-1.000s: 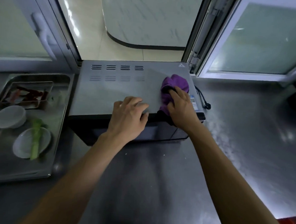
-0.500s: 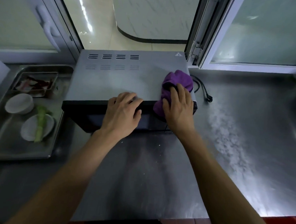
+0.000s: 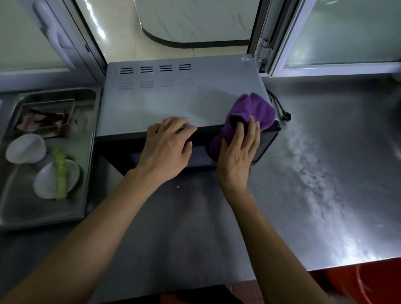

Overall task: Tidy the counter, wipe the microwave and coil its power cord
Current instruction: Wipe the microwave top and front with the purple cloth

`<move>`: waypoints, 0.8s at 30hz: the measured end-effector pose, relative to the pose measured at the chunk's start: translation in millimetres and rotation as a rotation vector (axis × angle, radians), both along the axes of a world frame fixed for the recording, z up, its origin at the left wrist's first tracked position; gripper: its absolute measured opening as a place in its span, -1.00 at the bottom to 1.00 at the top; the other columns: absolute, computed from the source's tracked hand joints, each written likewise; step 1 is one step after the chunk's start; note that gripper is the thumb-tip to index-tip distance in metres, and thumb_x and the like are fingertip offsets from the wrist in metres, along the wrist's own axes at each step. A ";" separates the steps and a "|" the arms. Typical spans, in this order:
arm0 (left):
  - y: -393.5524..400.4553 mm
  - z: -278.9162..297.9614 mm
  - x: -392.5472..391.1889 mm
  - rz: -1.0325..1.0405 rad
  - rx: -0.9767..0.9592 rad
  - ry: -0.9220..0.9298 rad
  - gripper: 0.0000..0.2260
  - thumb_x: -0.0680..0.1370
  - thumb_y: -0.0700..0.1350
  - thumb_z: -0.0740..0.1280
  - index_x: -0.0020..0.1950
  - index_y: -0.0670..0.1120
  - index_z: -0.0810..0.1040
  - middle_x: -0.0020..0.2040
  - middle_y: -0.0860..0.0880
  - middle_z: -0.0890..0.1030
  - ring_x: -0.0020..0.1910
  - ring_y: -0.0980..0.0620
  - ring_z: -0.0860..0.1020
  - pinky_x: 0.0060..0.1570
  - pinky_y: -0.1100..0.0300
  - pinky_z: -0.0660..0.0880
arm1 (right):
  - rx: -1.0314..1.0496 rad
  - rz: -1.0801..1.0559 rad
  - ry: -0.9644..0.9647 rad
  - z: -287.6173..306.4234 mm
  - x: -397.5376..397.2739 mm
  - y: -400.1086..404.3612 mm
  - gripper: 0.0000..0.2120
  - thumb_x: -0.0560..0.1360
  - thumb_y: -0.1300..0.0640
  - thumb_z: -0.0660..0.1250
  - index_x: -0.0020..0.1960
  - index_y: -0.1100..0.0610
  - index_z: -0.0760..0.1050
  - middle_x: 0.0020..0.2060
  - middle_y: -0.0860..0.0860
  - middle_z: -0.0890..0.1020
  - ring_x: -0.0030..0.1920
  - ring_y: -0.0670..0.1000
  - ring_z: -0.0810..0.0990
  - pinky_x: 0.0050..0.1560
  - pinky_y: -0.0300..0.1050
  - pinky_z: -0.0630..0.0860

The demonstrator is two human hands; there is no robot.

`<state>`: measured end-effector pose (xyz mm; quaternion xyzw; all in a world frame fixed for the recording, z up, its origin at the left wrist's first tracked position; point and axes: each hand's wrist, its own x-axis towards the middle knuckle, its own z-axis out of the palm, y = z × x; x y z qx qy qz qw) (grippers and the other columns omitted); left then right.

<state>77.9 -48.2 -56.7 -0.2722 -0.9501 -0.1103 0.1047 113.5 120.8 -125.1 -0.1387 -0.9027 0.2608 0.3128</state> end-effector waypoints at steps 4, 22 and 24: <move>-23.1 -2.6 -8.5 -0.097 0.009 -0.001 -0.66 0.55 -0.09 0.32 0.33 -0.04 0.53 0.30 0.00 0.49 0.34 -0.07 0.43 0.21 -0.11 0.39 | -0.044 -0.065 0.038 -3.0 -1.9 -33.0 -0.48 0.57 0.27 0.27 0.49 0.22 0.20 0.53 0.28 0.15 0.53 0.32 0.10 0.51 0.26 0.15; -40.2 2.8 -43.8 -0.386 -0.053 -0.047 -0.66 0.61 -0.10 0.22 0.39 -0.06 0.49 0.42 -0.07 0.45 0.43 -0.06 0.34 0.30 -0.12 0.30 | -0.463 -0.319 0.145 -8.4 -17.8 -107.5 -0.46 0.62 0.25 0.23 0.53 0.14 0.10 0.59 0.17 -0.03 0.57 0.10 0.01 0.56 0.03 0.09; -29.5 4.2 -45.7 -0.400 -0.068 -0.057 -0.66 0.62 -0.10 0.21 0.39 -0.07 0.49 0.41 -0.08 0.45 0.43 -0.07 0.34 0.30 -0.13 0.31 | -0.506 -0.316 0.187 -7.2 -19.9 -104.4 -0.45 0.64 0.23 0.22 0.56 0.21 0.11 0.60 0.16 -0.04 0.59 0.04 -0.03 0.57 -0.12 0.01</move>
